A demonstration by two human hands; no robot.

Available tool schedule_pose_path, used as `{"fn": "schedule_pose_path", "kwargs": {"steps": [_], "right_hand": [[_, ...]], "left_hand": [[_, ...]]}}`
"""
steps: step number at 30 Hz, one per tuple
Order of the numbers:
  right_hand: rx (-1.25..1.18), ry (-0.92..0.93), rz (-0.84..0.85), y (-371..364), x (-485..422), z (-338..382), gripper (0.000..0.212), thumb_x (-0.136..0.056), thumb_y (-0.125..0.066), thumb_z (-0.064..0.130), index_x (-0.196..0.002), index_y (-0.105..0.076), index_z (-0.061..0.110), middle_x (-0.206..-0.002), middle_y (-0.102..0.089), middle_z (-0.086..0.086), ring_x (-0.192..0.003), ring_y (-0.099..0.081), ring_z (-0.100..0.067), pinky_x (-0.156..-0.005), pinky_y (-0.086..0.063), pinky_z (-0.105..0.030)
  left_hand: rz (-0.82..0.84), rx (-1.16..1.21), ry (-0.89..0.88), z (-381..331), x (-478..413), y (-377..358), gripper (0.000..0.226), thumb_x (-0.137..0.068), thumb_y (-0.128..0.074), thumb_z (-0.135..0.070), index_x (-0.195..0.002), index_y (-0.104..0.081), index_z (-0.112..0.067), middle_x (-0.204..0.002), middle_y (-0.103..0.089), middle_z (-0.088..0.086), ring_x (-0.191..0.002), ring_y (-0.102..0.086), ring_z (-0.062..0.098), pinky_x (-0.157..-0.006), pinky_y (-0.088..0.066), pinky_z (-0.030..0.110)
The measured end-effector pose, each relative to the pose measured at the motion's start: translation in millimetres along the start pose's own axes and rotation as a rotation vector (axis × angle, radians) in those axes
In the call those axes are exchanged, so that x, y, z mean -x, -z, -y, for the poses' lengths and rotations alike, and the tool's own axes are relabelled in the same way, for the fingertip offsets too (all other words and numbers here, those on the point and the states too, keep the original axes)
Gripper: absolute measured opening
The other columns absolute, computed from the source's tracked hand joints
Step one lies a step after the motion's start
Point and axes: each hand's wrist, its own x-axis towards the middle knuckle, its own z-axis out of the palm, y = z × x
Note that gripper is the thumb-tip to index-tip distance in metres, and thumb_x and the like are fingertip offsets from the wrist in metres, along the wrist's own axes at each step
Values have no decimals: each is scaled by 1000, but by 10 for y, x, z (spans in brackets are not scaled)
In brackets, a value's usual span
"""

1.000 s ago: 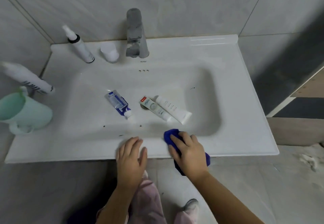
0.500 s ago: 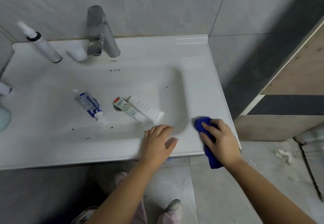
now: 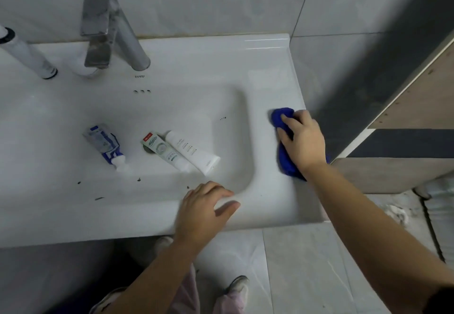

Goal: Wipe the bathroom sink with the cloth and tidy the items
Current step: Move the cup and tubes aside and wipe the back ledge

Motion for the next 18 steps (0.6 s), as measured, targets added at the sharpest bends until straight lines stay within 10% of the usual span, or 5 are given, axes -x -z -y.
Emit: {"fn": "schedule_pose_path", "kwargs": {"steps": [7, 13, 18], "right_hand": [[-76, 562, 202, 232, 826, -88, 33, -86, -52, 34, -107, -66, 13, -112, -57, -9, -93, -57, -28, -78, -47, -33], [45, 7, 9, -118, -217, 112, 36, -88, -54, 28, -120, -58, 12, -121, -51, -13, -101, -50, -35, -75, -46, -38], [-97, 536, 227, 105, 602, 39, 31, -86, -55, 34, -111, -63, 17, -112, -58, -11, -94, -56, -27, -79, -45, -32]], "left_hand": [[13, 4, -8, 9, -7, -10, 36, -77, -50, -52, -88, -69, -24, -88, -64, -9, -78, -59, 14, -74, -44, 28], [13, 96, 8, 40, -32, 3, 37, -75, -52, -56, -86, -71, -26, -86, -64, -14, -79, -53, 4, -74, -40, 23], [-57, 170, 15, 42, -342, 76, 39, -74, -55, -50, -88, -72, -18, -91, -64, -9, -89, -51, 5, -81, -40, 28]]}}
